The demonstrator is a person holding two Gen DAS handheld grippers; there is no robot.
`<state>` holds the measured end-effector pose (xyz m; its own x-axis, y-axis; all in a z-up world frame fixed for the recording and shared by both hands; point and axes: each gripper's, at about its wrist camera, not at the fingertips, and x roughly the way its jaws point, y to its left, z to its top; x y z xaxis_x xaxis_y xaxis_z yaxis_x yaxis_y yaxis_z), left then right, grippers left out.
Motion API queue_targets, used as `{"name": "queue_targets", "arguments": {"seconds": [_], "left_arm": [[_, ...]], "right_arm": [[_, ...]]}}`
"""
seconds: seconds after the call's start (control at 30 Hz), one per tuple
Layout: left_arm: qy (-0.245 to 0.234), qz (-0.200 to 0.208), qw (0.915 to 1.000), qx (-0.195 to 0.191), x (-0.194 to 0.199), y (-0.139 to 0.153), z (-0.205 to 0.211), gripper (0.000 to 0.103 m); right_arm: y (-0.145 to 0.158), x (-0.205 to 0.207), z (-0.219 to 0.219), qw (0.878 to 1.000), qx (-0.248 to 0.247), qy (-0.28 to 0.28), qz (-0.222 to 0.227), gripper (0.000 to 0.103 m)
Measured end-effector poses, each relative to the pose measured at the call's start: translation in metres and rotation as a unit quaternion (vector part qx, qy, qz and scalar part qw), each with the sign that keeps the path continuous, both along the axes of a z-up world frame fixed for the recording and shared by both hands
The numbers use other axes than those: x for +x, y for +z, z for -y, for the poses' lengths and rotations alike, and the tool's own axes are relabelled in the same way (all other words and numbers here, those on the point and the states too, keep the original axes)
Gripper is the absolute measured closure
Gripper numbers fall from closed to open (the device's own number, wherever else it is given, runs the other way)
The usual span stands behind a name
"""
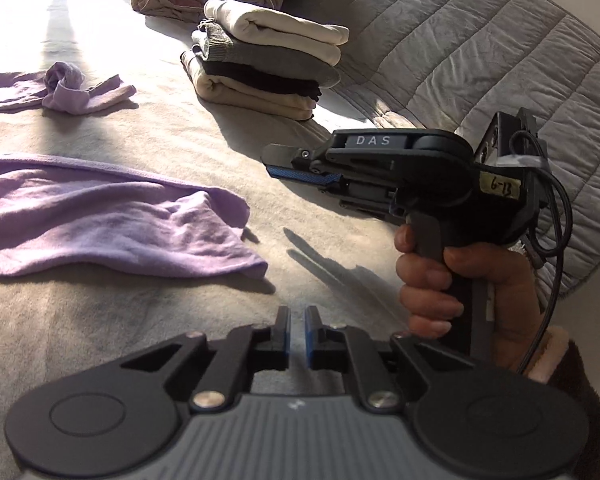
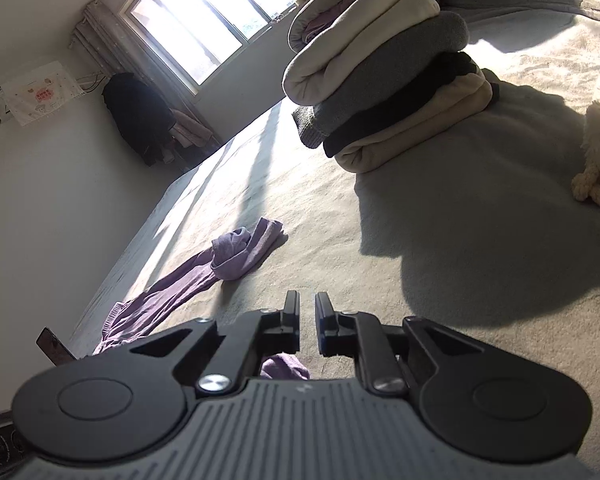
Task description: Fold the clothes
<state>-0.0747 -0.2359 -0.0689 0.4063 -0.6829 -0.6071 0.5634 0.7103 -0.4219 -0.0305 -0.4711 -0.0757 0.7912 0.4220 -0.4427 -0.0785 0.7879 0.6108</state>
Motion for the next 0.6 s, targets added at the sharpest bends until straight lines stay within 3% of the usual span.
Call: {"name": "queue_targets", "arguments": {"seconds": [0.13,0.23,0.27,0.37,0.47,0.53,0.6], "left_arm": [[0.006,0.086,0.9936,0.073,0.018,0.015,-0.003,0.066],[-0.01,0.158,0.9751,0.156,0.038,0.018,0.01,0.051],[-0.021,0.175,0.968,0.178,0.046,0.018,0.015,0.05],[-0.062,0.178,0.9622,0.197,0.07,0.016,0.029,0.05],[-0.122,0.187,0.9516,0.211,0.078,0.015,0.046,0.05],[-0.139,0.184,0.9489,0.216,0.082,0.013,0.053,0.051],[-0.149,0.176,0.948,0.219,0.086,0.01,0.059,0.053]], "right_arm": [[-0.004,-0.008,-0.005,0.999,-0.031,0.009,-0.022,0.087],[-0.005,-0.018,-0.003,0.998,-0.043,-0.001,-0.039,0.085],[-0.006,-0.021,-0.002,0.998,-0.043,-0.01,-0.048,0.085],[-0.006,-0.033,0.0,0.996,-0.024,-0.023,-0.078,0.083],[0.001,-0.043,-0.007,0.996,-0.038,-0.012,-0.074,0.081],[0.002,-0.048,-0.011,0.996,-0.048,-0.008,-0.074,0.056],[0.002,-0.051,-0.015,0.995,-0.061,-0.005,-0.074,0.055]]}}
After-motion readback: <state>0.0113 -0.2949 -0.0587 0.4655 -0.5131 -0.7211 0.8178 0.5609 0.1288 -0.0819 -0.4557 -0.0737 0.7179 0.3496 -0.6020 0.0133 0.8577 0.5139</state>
